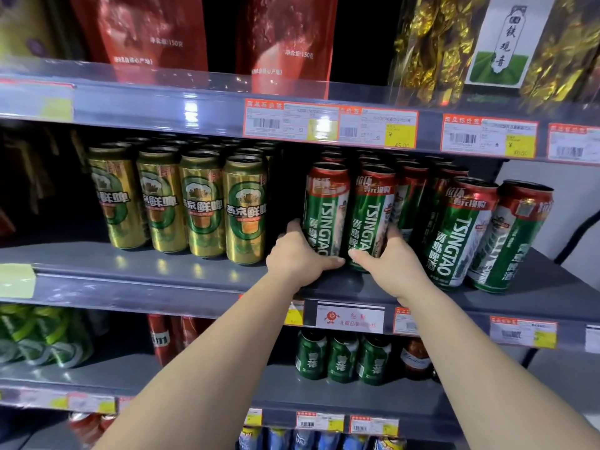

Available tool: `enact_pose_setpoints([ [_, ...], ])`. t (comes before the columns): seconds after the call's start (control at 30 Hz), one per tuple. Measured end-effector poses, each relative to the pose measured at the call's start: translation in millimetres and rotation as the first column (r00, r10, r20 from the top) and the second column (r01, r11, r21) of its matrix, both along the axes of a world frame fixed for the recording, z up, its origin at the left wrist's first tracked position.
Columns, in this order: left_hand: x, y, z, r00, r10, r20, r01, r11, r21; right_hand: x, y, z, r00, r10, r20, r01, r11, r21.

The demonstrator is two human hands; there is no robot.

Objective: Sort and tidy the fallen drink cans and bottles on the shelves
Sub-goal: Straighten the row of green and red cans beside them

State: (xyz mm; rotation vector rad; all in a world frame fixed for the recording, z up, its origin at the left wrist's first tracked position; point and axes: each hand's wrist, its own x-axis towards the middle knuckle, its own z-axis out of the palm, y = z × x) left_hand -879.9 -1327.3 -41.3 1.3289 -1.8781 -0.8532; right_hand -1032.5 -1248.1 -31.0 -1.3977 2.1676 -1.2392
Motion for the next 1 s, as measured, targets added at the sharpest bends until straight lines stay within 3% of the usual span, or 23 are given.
enact_pose_setpoints([
  [0.07, -2, 1, 4, 0.990, 0.065, 0.122, -0.067, 0.998, 0.011, 1, 1, 1, 1.000, -0.003, 0.023, 0.003, 1.000, 0.007],
  [0.1, -2, 0, 3, 0.993, 0.042, 0.112, -0.047, 0.998, 0.039, 1, 0, 1, 0.999, -0.010, 0.036, 0.010, 1.000, 0.012],
  [0.23, 4, -3, 1, 0.983, -0.134, -0.125, 0.151, 0.979, 0.140, 4, 0, 1, 0.999, -0.053, -0.006, 0.053, 0.998, 0.030],
  [0.4, 1, -3, -3, 0.991, -0.076, -0.114, 0.078, 0.997, 0.012, 6, 2, 2, 0.998, -0.047, -0.048, 0.048, 0.998, 0.036],
  [0.53, 0, -9, -5, 1.000, 0.023, -0.009, -0.024, 0.999, -0.032, 10, 7, 5, 0.991, -0.064, -0.114, 0.076, 0.992, 0.103],
  [0.7, 2, -10, -4, 0.990, -0.005, -0.144, 0.001, 1.000, -0.022, 12, 10, 9, 0.993, -0.029, -0.111, 0.046, 0.987, 0.156],
  [1.0, 4, -5, -1, 0.997, 0.007, -0.079, -0.012, 0.998, -0.061, 14, 8, 12, 0.992, 0.034, -0.122, -0.012, 0.983, 0.181],
])
